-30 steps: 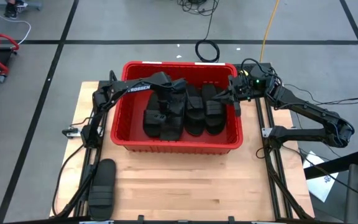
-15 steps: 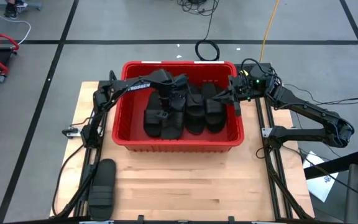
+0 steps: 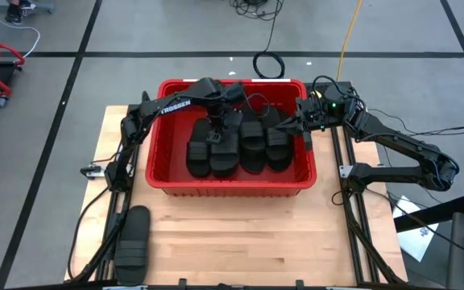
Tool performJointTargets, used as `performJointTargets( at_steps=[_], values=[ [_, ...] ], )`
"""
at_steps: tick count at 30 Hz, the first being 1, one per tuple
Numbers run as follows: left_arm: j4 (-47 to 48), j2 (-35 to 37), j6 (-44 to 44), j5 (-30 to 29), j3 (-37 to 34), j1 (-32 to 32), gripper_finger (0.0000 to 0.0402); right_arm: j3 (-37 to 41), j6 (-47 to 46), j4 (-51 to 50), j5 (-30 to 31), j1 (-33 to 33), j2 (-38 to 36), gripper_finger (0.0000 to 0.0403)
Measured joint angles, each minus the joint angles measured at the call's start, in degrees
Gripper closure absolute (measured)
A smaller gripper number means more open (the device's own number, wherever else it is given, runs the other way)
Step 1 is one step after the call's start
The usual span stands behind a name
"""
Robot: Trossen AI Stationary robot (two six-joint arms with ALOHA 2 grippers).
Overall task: Pick and place slides into bin
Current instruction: Put the slide into the red bin
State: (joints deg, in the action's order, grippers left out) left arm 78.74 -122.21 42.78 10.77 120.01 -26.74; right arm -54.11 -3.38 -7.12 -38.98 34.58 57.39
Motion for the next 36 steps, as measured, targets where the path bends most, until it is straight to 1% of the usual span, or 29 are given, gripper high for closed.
performJointTargets(
  at_steps=[7,11,13,15,17,20,23,26,27,28,32,34,36],
  values=[
    [6.68,-0.04,-5.25,-0.71,5.56,0.12,0.0136,0.0,0.0,0.0,-0.04,-0.02,0.0,0.0403],
    [11.53,0.02,-9.83,-1.47,8.91,0.63,0.0148,0.0,0.87,-0.01,-0.06,0.0,0.0,0.0403],
    [10.9,1.05,-13.72,-2.63,9.55,1.05,0.0157,0.0,1.39,0.0,-0.07,-0.02,0.0,0.0403],
    [10.93,2.84,-15.77,-2.23,9.62,1.69,0.0169,0.0,1.53,-0.02,-0.07,0.0,0.0,0.0403],
    [11.23,5.5,-15.41,-2.01,9.65,2.48,0.0187,-0.02,1.96,-0.02,-0.17,0.17,0.0,0.0403],
    [11.24,8.91,-15.85,-4.07,9.69,4.3,0.0227,-0.02,2.55,-0.02,-0.38,0.85,-0.01,0.0403],
    [11.24,13.38,-20.63,-6.56,9.64,6.3,0.0289,-0.03,2.56,-0.22,-0.45,2.15,-0.01,0.0403],
    [11.25,19.64,-26.85,-4.29,9.64,8.13,0.0367,-0.04,2.12,-1.46,-1.79,3.89,0.0,0.0403],
    [11.25,21.8,-29.09,-3.4,9.64,9.08,0.0384,-0.04,2.05,-1.83,-2.77,4.53,0.0,0.0403],
    [11.25,23.84,-31.63,-3.08,9.66,10.23,0.039,-0.04,2.2,-2.24,-4.02,5.18,0.0,0.0403],
    [11.24,30.81,-42.81,-2.34,9.1,17.04,0.0394,-0.04,3.94,-3.23,-8.55,7.16,-0.02,0.0403],
    [11.24,33.59,-47.72,-1.36,8.19,21.41,0.04,-0.04,5.31,-3.08,-10.62,7.78,-0.02,0.0403],
    [10.75,35.34,-52.24,-2.34,7.19,26.15,0.0399,-0.04,6.65,-3.08,-11.89,7.87,-0.02,0.0403]
  ],
)
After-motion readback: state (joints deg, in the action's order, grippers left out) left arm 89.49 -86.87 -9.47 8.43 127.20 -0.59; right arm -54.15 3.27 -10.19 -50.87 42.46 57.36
